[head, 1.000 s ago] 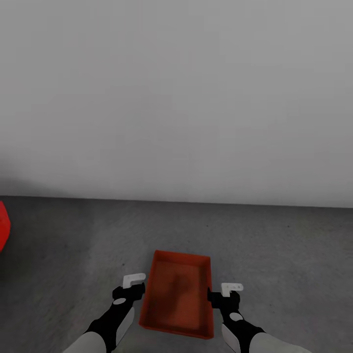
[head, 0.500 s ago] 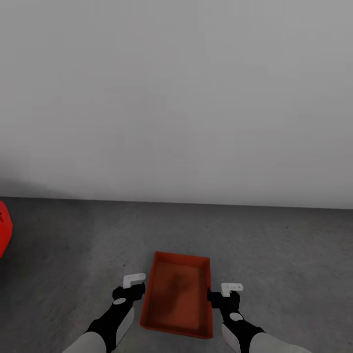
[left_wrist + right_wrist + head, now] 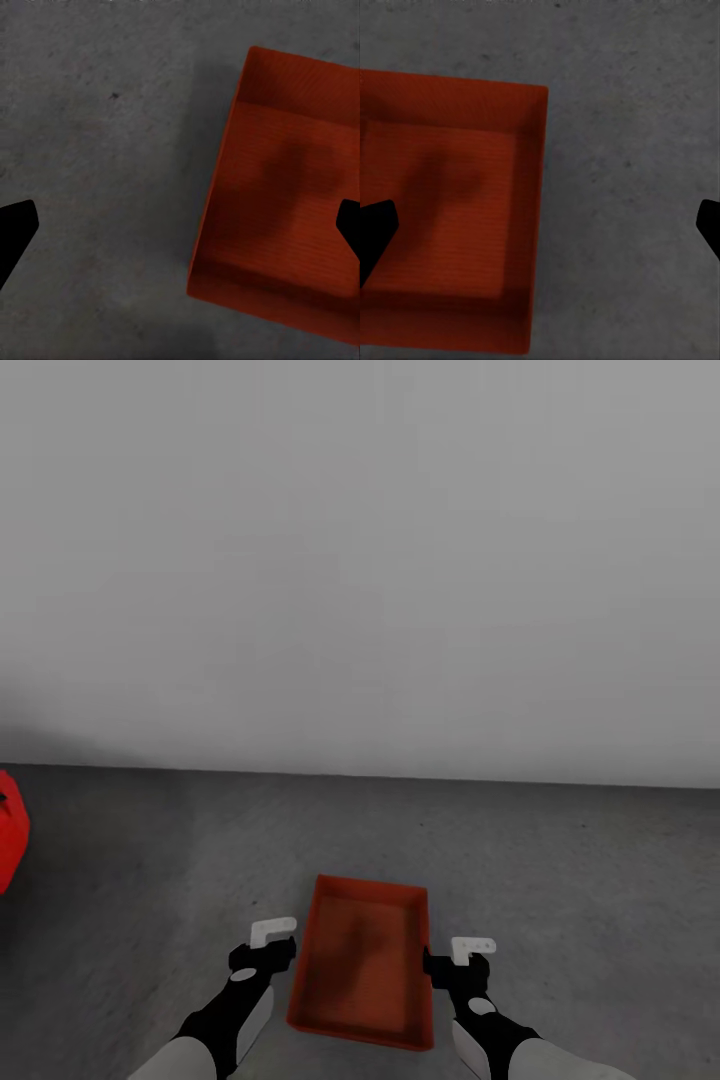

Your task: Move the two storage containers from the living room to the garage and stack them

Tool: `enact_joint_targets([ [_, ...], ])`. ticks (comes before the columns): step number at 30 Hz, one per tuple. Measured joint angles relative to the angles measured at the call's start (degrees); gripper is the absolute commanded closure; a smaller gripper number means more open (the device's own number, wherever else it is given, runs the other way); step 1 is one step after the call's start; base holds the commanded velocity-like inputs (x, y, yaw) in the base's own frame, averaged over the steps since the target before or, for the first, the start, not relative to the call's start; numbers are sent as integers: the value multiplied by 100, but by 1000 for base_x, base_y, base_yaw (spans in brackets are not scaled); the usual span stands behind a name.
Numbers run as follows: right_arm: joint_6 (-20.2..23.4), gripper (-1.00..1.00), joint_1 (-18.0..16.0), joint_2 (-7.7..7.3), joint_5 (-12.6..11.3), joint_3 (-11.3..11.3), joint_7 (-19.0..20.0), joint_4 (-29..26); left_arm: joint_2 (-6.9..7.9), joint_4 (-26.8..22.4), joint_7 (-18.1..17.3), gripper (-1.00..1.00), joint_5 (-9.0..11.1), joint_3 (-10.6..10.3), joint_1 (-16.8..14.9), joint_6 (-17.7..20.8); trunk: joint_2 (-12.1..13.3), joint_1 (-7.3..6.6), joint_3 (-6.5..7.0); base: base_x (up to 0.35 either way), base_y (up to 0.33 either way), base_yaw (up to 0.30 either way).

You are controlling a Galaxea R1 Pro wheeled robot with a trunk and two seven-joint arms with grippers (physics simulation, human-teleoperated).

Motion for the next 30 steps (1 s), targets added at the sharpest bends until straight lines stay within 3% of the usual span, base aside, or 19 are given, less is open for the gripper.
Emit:
enact_joint_targets([
  [16, 0, -100, 0, 0, 0, 0, 0, 0, 1, 0, -3, -100, 1, 1, -1, 0, 642, -352, 287, 0, 0, 0],
  [30, -6, -100, 0, 0, 0, 0, 0, 0, -4, 0, -9, -100, 1, -6, -1, -8, 644, -350, 288, -53, 0, 0],
])
